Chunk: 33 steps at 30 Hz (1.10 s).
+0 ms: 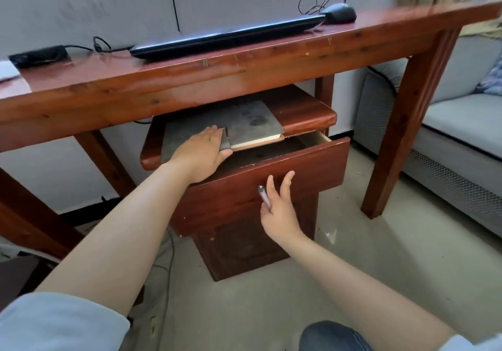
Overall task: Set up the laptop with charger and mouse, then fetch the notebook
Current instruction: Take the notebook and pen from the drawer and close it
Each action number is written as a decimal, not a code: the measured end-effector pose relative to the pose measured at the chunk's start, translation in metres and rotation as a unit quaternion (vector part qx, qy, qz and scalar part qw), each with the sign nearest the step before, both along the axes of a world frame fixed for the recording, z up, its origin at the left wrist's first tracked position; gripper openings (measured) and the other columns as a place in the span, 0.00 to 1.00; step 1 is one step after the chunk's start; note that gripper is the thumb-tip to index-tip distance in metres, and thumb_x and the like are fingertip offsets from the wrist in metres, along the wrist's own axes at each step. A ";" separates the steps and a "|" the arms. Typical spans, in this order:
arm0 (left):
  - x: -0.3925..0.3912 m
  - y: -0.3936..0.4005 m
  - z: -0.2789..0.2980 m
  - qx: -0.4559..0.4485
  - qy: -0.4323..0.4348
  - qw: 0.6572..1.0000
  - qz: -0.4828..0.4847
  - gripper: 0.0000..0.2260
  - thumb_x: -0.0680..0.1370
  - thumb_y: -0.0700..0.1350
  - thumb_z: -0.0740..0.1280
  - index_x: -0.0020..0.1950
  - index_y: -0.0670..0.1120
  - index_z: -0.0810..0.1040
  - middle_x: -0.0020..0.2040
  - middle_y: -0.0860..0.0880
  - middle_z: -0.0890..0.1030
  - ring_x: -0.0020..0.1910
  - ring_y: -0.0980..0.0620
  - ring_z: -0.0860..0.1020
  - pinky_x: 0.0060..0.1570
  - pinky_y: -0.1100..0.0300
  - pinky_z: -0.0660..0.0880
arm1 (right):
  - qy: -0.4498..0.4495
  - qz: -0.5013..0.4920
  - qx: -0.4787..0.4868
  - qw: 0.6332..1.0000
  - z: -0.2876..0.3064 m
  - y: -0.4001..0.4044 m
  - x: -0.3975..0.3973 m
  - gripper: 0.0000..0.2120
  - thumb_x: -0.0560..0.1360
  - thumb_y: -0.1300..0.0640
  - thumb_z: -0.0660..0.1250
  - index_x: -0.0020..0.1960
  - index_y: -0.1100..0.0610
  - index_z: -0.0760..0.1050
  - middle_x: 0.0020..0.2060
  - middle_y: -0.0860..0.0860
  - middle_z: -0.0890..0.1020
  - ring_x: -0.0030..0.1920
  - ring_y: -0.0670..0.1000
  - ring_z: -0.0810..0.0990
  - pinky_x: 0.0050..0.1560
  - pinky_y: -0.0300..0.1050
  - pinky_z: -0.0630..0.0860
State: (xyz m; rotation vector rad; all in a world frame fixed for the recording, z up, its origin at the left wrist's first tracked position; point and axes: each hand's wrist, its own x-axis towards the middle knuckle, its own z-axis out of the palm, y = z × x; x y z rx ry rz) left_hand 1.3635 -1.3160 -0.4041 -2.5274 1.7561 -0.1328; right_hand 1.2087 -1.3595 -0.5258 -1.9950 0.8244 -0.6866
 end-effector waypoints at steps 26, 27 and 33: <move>0.044 0.008 -0.004 -0.016 0.072 0.997 -0.019 0.24 0.82 0.50 0.49 0.75 0.43 0.50 0.77 0.44 0.50 0.76 0.49 0.49 0.75 0.52 0.48 | 0.122 -0.002 -0.237 0.964 -0.045 -0.067 0.068 0.28 0.80 0.61 0.55 0.75 0.55 0.45 0.73 0.63 0.34 0.72 0.56 0.33 0.71 0.52 0.59; 0.043 0.009 -0.004 -0.019 0.070 0.997 -0.020 0.24 0.82 0.50 0.49 0.75 0.43 0.50 0.77 0.44 0.50 0.76 0.49 0.49 0.74 0.53 0.48 | 0.092 0.020 -0.218 0.971 -0.041 -0.070 0.058 0.26 0.80 0.62 0.56 0.74 0.57 0.49 0.74 0.61 0.38 0.73 0.54 0.39 0.70 0.46 0.60; 0.038 0.010 -0.009 -0.038 0.039 0.998 -0.023 0.24 0.81 0.51 0.50 0.75 0.43 0.50 0.77 0.43 0.50 0.76 0.48 0.49 0.74 0.53 0.49 | -0.251 -0.081 0.230 0.937 0.033 -0.071 0.029 0.14 0.78 0.48 0.59 0.46 0.56 0.78 0.40 0.52 0.82 0.27 0.41 0.74 0.18 0.28 0.65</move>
